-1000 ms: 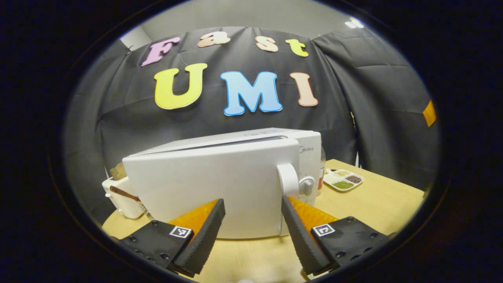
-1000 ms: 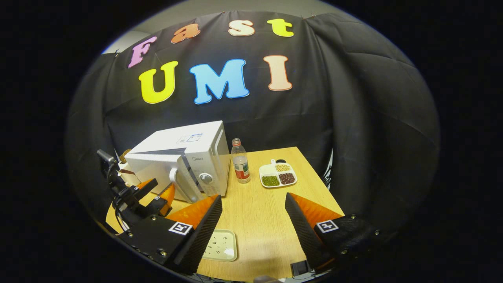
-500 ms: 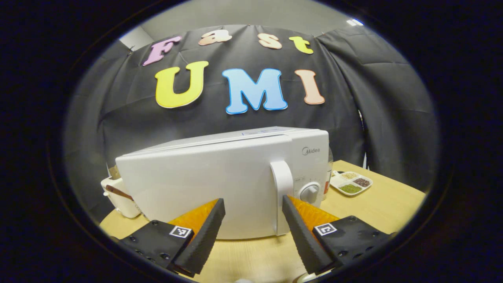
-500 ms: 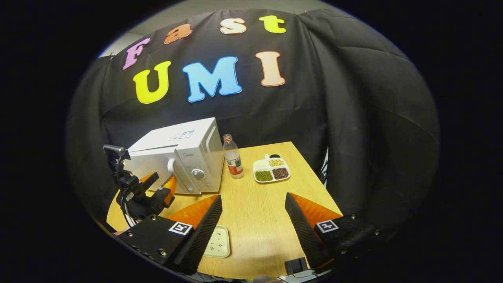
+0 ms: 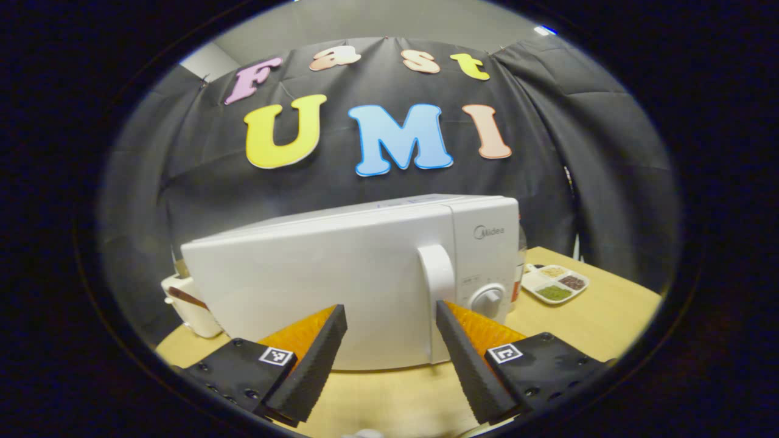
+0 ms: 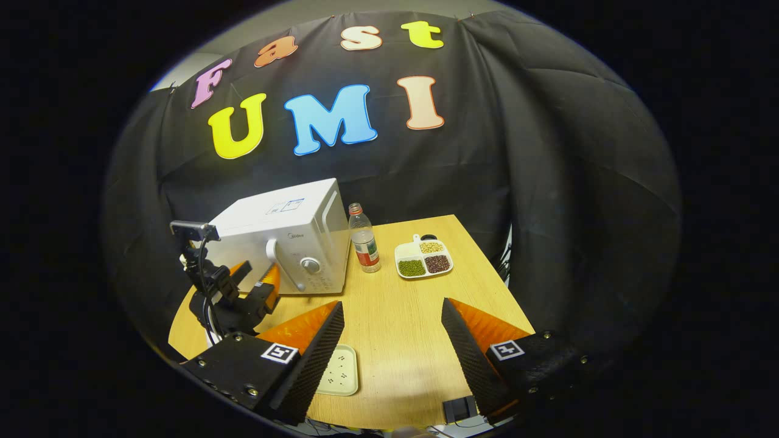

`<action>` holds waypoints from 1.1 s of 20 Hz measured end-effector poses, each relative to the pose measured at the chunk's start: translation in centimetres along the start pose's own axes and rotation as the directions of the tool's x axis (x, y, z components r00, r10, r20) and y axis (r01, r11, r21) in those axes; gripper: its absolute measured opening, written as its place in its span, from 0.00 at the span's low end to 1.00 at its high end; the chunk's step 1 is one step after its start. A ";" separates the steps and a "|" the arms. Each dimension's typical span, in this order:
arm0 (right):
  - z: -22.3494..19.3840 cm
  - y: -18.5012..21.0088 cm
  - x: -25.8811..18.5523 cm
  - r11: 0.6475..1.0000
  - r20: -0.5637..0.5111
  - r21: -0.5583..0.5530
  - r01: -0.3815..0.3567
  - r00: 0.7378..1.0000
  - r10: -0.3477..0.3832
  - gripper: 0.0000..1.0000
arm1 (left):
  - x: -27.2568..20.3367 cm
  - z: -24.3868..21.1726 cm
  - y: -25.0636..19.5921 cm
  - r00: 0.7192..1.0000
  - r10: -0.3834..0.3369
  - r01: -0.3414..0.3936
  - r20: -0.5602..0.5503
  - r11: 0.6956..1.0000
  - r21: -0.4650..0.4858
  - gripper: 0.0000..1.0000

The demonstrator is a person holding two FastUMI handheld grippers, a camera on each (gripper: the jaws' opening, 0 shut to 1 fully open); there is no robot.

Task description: Open the microwave oven with the left hand, put the food in, and close the microwave oven.

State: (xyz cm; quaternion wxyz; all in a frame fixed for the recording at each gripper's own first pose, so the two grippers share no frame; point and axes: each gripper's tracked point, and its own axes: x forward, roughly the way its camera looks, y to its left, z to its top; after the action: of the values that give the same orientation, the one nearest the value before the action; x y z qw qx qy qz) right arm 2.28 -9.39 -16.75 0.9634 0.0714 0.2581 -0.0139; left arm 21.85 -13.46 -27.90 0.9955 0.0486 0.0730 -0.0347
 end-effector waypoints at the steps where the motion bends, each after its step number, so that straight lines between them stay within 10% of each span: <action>1: 0.1 -0.1 -0.3 1.000 0.007 -0.009 -0.003 1.000 0.003 0.99 | -0.8 0.1 0.0 1.000 -0.002 0.002 -0.005 1.000 0.013 0.94; 11: 5.5 -1.4 -4.7 0.995 0.187 -0.044 -0.092 0.977 0.099 0.99 | -13.2 10.4 1.2 0.999 0.035 -0.034 0.019 0.998 -0.055 0.99; 22: 14.9 -4.1 -11.6 0.984 0.474 -0.151 -0.097 0.866 0.158 0.98 | -29.8 26.4 3.1 0.982 0.151 -0.144 0.118 0.988 -0.060 1.00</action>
State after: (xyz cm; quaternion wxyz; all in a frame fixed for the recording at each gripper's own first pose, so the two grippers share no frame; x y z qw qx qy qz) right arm -0.64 -15.73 1.26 0.9986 0.0233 0.0041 0.0482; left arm -3.54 -11.25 2.81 0.9989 0.0260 0.0091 0.0381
